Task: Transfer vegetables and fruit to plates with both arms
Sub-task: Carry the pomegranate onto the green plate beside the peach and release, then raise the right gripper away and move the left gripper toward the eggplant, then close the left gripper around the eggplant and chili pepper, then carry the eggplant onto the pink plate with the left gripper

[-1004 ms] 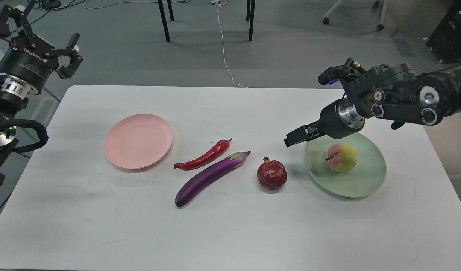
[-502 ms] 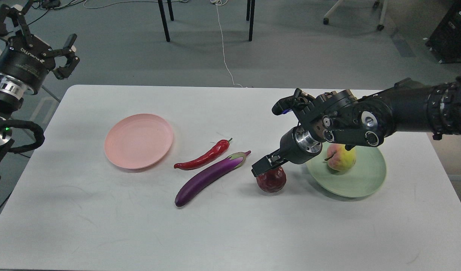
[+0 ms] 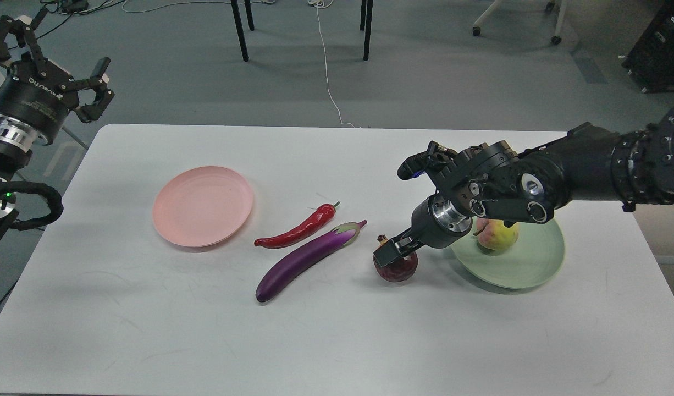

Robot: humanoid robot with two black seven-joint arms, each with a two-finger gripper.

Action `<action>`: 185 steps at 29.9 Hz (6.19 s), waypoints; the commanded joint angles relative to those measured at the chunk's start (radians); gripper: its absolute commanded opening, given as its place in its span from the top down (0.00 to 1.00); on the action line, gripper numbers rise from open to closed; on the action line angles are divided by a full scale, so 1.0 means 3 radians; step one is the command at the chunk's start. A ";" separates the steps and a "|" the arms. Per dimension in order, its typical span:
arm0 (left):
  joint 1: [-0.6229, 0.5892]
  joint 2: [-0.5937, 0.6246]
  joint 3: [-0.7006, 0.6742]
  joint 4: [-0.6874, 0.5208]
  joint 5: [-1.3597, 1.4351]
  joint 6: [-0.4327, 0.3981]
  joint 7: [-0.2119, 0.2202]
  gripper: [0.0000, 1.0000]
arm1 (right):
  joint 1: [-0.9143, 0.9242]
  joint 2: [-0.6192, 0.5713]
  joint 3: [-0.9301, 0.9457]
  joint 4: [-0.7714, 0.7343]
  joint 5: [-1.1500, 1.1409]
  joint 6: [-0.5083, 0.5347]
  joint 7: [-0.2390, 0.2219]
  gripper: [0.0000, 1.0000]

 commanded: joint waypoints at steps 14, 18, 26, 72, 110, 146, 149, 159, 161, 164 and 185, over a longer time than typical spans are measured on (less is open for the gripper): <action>-0.0005 0.0013 0.0000 0.0000 0.0000 0.0004 0.0000 0.02 | 0.0475 -0.0952 0.0063 0.0155 -0.0002 0.0023 0.0026 0.40; -0.0005 0.0013 0.0000 -0.0005 0.0000 0.0004 0.0000 0.02 | 0.0454 -0.1315 -0.0045 0.0155 -0.0068 0.0023 0.0020 0.40; 0.0000 0.0018 0.0000 -0.0005 0.0000 0.0004 0.0000 0.02 | 0.0337 -0.1801 -0.0081 0.0140 -0.0426 0.0023 0.0020 0.40; -0.0173 0.0350 0.0435 -0.1237 0.2876 0.0239 0.0026 0.02 | -0.1693 -0.2191 0.3631 -0.0489 0.0565 0.0008 0.0020 0.02; -0.0465 -0.0769 0.2193 -0.1227 0.7277 0.0260 0.0051 0.46 | -0.3452 -0.1853 0.5273 -0.0464 0.3040 0.0100 0.0143 0.02; -0.0414 -0.0867 0.2311 -0.1018 0.7277 0.0439 0.0496 0.92 | -0.3406 -0.1827 0.5365 -0.0459 0.3035 0.0069 0.0148 0.02; -0.0424 -0.0867 0.2306 -0.1018 0.7277 0.0439 0.0496 0.97 | -0.3406 -0.1827 0.5370 -0.0459 0.3035 0.0064 0.0148 0.02; -0.0475 -0.0750 0.2271 -0.1329 0.7277 0.0439 0.0598 1.00 | -0.3401 -0.1853 0.5411 -0.0464 0.3035 0.0048 0.0148 0.02; -0.0480 -0.0632 0.2245 -0.1492 0.7277 0.0439 0.0619 1.00 | -0.3401 -0.1863 0.5411 -0.0469 0.3035 0.0048 0.0148 0.02; -0.0521 -0.0458 0.2138 -0.1707 0.7277 0.0439 0.0624 1.00 | -0.3401 -0.1878 0.5411 -0.0479 0.3035 0.0048 0.0148 0.02; -0.0501 0.0100 0.2010 -0.0839 0.6780 0.0546 0.0465 0.78 | -0.3396 -0.1837 0.5406 -0.0459 0.3020 -0.0008 0.0148 0.02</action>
